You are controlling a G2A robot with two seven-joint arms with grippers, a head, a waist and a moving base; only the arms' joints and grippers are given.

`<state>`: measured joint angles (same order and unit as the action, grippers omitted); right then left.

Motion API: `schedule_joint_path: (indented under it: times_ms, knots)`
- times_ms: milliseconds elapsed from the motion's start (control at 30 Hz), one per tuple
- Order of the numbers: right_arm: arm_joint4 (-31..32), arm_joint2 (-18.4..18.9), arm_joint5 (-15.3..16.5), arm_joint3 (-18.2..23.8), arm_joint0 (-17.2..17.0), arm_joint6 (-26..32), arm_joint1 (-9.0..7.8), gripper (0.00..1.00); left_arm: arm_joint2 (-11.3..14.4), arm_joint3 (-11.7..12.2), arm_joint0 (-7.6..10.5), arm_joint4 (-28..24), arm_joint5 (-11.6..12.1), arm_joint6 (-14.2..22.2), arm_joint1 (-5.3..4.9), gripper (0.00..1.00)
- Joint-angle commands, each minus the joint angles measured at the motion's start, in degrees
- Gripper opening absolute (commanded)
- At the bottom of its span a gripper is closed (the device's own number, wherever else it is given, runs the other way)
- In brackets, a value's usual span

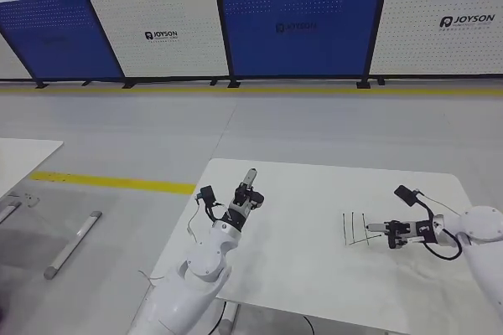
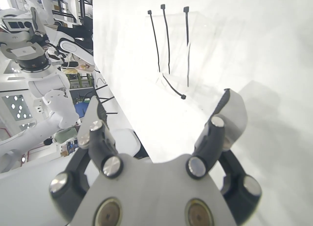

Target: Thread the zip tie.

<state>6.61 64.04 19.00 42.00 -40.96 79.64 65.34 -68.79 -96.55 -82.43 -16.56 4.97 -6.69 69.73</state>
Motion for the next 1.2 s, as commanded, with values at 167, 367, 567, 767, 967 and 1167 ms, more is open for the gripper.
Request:
schedule_joint_path:
  times_ms: [167,367,567,767,967,1167]
  knots:
    - [-0.02,0.01,0.02,0.02,-0.02,0.0,0.0,1.0,0.0,0.0,0.0,0.0,0.0,0.0,0.0,1.0]
    - [-1.7,0.15,-0.98,0.41,-1.41,-1.39,-0.15,1.0,0.0,0.0,0.0,0.0,0.0,0.0,0.0,1.0]
    - [-2.47,0.12,-1.79,-0.21,-1.24,-0.92,-0.47,0.78,0.0,0.0,0.0,0.0,0.0,0.0,0.0,1.0]
    - [-2.9,0.14,-2.13,-1.29,-0.81,-1.29,-0.76,0.39,0.0,0.0,0.0,0.0,0.0,0.0,0.0,1.0]
    - [-2.97,-0.54,-3.25,-2.5,-0.23,-1.26,-0.79,0.4,0.0,0.0,0.0,0.0,0.0,0.0,0.0,1.0]
    - [-3.2,-1.89,-4.13,-4.72,1.01,-1.91,-0.33,0.4,0.0,0.0,0.0,0.0,0.0,0.0,0.0,1.0]
